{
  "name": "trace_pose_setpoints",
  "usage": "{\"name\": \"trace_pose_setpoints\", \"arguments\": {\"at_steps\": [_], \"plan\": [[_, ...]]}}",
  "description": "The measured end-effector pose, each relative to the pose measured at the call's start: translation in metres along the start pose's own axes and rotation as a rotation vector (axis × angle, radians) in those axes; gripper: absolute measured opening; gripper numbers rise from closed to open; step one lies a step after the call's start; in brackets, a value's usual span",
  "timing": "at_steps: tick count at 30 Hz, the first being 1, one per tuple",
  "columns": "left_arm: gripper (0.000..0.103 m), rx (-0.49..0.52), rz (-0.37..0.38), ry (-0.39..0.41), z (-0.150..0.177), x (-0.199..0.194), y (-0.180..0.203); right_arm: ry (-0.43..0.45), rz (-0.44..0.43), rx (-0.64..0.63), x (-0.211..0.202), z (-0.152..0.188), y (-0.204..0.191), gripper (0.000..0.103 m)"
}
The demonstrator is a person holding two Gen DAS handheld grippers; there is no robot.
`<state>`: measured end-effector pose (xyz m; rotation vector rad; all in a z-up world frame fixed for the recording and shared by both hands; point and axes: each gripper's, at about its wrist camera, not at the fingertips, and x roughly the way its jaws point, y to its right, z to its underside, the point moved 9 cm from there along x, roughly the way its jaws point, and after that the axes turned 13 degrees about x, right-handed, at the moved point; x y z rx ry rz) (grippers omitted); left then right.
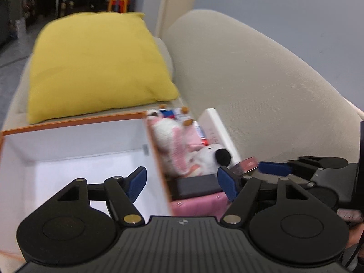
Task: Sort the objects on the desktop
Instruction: 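Move both tools from the open box toward the plush toy pile, then grasp the crocheted white-pink bunny with the right gripper while the left gripper grasps the red panda plush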
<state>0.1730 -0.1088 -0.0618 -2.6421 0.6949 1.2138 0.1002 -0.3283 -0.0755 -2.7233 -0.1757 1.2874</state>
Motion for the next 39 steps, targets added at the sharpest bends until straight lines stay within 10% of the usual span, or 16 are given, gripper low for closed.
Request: {"name": "trace_pose_setpoints", "arguments": {"at_steps": [13, 23, 39], "plan": [[0.081, -0.012, -0.117, -0.164, -0.033, 0.079, -0.010, -0.121, -0.074, -0.236, 0.047, -0.037, -0.004, 0.047], [0.051, 0.036, -0.199, -0.191, -0.036, 0.102, -0.021, -0.147, -0.071, -0.269, 0.066, -0.039, 0.004, 0.047], [0.037, 0.080, -0.171, -0.188, -0.039, 0.104, -0.030, -0.170, -0.209, -0.300, 0.069, -0.040, -0.019, 0.056]]}}
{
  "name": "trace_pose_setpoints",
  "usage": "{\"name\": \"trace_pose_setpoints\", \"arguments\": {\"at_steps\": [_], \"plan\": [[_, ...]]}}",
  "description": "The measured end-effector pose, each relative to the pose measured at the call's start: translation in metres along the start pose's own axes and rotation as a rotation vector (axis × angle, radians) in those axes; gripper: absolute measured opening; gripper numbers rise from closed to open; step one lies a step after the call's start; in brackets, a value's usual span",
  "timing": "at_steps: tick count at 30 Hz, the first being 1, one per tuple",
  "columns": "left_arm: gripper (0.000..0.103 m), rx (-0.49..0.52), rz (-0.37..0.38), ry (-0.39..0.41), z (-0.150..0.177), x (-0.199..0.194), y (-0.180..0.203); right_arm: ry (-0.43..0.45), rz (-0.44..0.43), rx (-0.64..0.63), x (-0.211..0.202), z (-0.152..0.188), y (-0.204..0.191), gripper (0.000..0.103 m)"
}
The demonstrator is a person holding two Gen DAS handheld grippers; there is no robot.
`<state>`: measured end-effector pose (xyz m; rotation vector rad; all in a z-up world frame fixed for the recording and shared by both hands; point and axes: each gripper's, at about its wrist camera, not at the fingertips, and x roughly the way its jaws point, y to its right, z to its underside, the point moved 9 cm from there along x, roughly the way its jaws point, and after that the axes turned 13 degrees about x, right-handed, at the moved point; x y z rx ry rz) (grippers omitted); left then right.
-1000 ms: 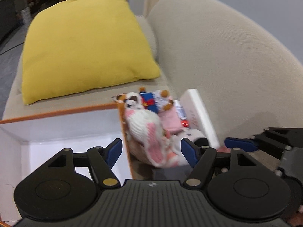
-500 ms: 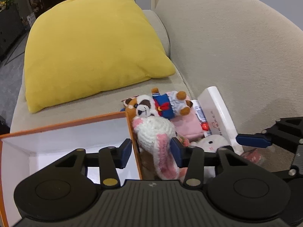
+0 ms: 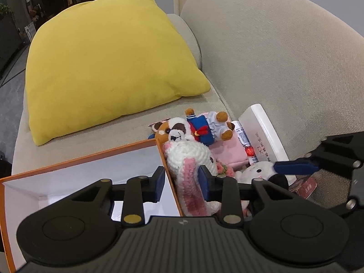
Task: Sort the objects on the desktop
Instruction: 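Grasp the crocheted white-pink bunny with the right gripper while the left gripper grasps the red panda plush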
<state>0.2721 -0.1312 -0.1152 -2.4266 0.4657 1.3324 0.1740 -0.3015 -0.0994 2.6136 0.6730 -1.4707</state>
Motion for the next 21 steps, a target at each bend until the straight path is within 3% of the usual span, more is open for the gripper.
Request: {"name": "trace_pose_setpoints", "arguments": {"at_steps": [8, 11, 18, 21], "plan": [[0.040, 0.002, 0.077, 0.021, -0.002, -0.012, -0.007, 0.018, 0.006, -0.152, 0.032, -0.016, -0.022, 0.058], [0.052, -0.002, 0.097, 0.048, -0.005, -0.019, -0.013, 0.023, -0.012, -0.134, 0.043, -0.023, -0.022, 0.061], [0.052, 0.000, 0.116, 0.071, -0.010, -0.020, -0.023, 0.031, -0.076, -0.062, 0.063, -0.027, -0.022, 0.060], [0.052, -0.005, 0.121, 0.072, -0.011, -0.018, -0.024, 0.049, -0.099, -0.029, 0.062, -0.030, -0.022, 0.048]]}}
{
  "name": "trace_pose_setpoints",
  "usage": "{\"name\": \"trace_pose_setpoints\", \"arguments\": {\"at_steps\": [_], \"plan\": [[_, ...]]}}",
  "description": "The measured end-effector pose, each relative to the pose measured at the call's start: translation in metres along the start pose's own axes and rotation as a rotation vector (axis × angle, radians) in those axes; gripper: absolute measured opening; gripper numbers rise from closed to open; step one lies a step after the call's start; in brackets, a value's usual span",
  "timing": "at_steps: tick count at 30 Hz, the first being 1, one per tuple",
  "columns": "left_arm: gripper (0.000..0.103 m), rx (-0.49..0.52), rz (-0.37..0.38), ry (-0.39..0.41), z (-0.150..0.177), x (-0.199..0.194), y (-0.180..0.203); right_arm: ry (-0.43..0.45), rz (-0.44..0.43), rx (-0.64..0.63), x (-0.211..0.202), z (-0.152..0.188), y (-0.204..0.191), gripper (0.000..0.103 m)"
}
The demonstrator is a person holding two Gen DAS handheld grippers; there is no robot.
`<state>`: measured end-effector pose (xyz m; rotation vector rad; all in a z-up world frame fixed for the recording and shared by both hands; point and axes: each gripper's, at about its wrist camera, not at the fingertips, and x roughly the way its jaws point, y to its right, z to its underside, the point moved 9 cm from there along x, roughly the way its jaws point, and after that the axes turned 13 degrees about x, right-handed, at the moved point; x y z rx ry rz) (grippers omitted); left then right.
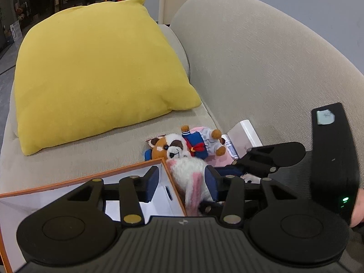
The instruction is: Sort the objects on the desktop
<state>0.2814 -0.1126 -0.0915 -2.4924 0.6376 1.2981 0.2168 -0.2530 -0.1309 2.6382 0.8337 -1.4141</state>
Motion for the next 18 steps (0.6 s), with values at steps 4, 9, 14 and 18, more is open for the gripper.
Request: {"name": "trace_pose_setpoints", "arguments": {"at_steps": [4, 9, 14, 18], "plan": [[0.052, -0.001, 0.003, 0.014, -0.002, -0.001, -0.002, -0.005, 0.003, -0.003, -0.008, -0.003, -0.001, 0.040], [0.052, -0.018, 0.000, 0.046, -0.010, -0.008, -0.007, -0.004, -0.004, 0.066, -0.030, -0.009, 0.005, 0.036], [0.052, -0.039, 0.000, 0.077, -0.017, -0.019, -0.011, -0.006, 0.006, 0.143, -0.067, -0.018, 0.017, 0.036], [0.052, -0.049, 0.018, 0.089, -0.022, -0.023, -0.010, 0.013, 0.047, 0.182, -0.102, -0.028, 0.033, 0.036]]}}
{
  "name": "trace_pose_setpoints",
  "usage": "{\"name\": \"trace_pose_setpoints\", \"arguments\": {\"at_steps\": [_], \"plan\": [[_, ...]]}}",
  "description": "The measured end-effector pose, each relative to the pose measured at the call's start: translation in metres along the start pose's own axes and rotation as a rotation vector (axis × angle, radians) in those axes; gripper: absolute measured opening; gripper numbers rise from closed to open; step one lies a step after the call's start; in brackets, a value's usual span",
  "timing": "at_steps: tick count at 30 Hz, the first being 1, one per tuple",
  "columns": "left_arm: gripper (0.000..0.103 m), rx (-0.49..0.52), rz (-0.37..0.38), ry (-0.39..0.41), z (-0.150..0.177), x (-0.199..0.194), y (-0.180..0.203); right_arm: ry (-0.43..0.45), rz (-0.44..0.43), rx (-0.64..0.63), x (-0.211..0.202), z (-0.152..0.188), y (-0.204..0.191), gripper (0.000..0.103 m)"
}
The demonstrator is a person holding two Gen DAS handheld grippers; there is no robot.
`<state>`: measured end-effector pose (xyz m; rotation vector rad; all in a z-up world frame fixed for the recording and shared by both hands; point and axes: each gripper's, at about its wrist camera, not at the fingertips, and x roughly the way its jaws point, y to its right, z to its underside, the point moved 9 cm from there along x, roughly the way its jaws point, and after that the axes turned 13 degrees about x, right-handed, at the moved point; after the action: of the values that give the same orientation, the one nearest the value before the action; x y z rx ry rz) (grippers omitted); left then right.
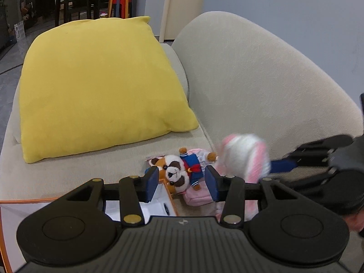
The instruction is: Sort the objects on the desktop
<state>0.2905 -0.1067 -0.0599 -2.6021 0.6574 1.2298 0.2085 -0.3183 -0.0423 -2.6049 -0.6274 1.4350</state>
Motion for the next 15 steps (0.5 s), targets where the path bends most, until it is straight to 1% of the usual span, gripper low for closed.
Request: {"name": "trace_pose_setpoints", "arguments": {"at_steps": [3, 6, 8, 11, 14, 15], "plan": [[0.052, 0.000, 0.003, -0.011, -0.001, 0.006, 0.003, 0.003, 0.047, 0.022, -0.021, -0.009, 0.015, 0.036], [0.052, 0.000, 0.021, -0.028, -0.004, 0.012, 0.007, -0.040, 0.126, 0.049, -0.028, -0.015, 0.032, 0.036], [0.052, -0.003, 0.041, -0.042, -0.007, 0.019, 0.009, -0.077, 0.155, 0.070, -0.023, -0.015, 0.044, 0.036], [0.052, -0.019, 0.081, -0.071, -0.010, 0.030, 0.015, -0.127, 0.163, 0.117, -0.007, -0.011, 0.059, 0.037], [0.052, -0.065, 0.120, -0.111, -0.009, 0.040, 0.022, -0.147, 0.171, 0.137, 0.011, -0.010, 0.072, 0.037], [0.052, -0.080, 0.126, -0.123, -0.009, 0.045, 0.022, -0.151, 0.161, 0.145, 0.014, -0.008, 0.075, 0.038]]}}
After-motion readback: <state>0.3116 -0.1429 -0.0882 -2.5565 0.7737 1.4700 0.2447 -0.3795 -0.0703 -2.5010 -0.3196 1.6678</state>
